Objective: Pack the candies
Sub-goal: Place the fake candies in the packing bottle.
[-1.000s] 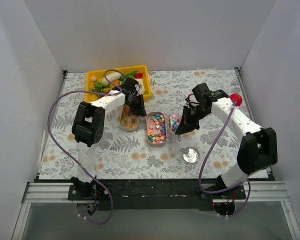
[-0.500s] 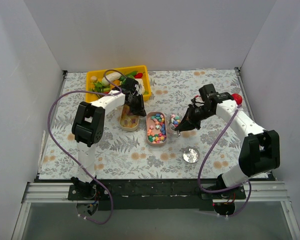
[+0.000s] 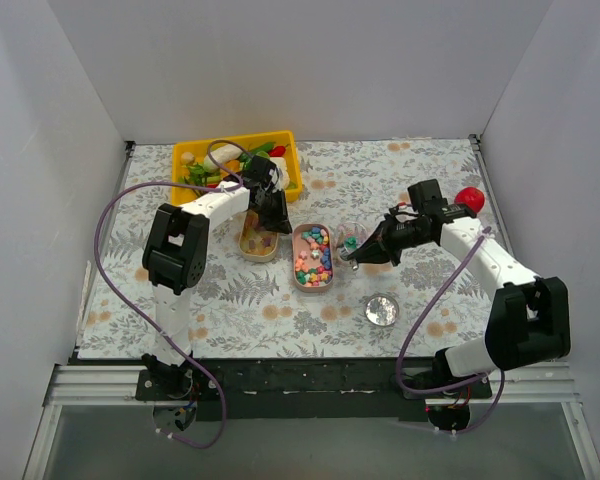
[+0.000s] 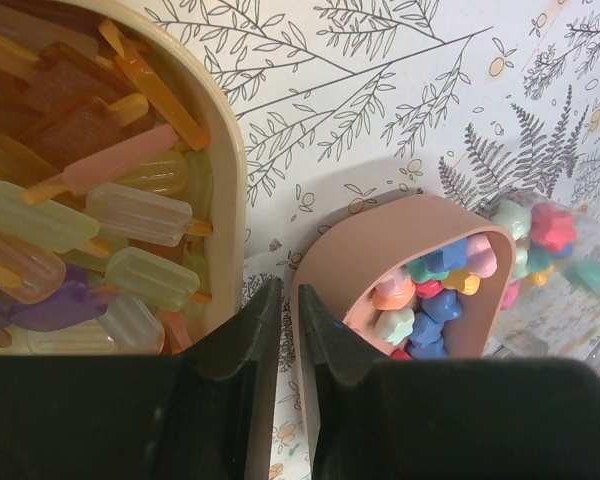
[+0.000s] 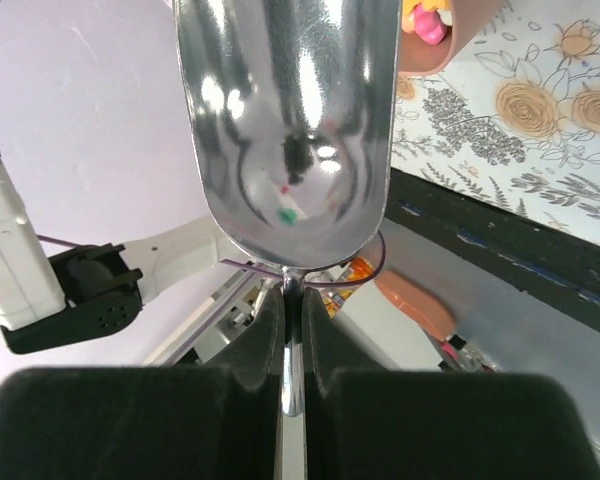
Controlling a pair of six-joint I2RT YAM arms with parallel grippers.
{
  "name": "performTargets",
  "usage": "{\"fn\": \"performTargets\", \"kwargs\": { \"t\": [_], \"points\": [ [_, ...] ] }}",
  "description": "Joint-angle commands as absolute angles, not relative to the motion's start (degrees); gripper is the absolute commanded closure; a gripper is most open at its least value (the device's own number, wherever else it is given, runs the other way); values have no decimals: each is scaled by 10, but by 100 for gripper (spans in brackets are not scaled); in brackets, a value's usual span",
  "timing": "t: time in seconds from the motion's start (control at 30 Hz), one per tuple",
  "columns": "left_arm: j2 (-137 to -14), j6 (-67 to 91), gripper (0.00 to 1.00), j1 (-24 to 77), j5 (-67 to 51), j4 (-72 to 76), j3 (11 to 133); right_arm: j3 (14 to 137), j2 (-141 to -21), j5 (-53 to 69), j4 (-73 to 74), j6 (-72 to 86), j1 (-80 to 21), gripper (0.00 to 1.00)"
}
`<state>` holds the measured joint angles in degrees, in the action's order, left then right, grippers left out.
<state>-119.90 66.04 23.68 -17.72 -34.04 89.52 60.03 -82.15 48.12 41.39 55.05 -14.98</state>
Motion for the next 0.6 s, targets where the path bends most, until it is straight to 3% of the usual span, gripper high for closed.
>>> {"fn": "performTargets", "kwargs": {
  "t": [0.0,0.37,0.47,0.57],
  "points": [
    [-1149,660,87,232,-165,-343,888,582,-784,523,344,623,-143,99],
    [-1149,663,87,233,-163,-340,890,454,-715,551,117,808,-133,99],
    [-1148,663,86,232,-161,-340,890,472,-719,551,102,802,-132,99],
    [-1147,661,85,232,-156,-342,894,559,-763,517,230,656,-133,99]
  ]
}}
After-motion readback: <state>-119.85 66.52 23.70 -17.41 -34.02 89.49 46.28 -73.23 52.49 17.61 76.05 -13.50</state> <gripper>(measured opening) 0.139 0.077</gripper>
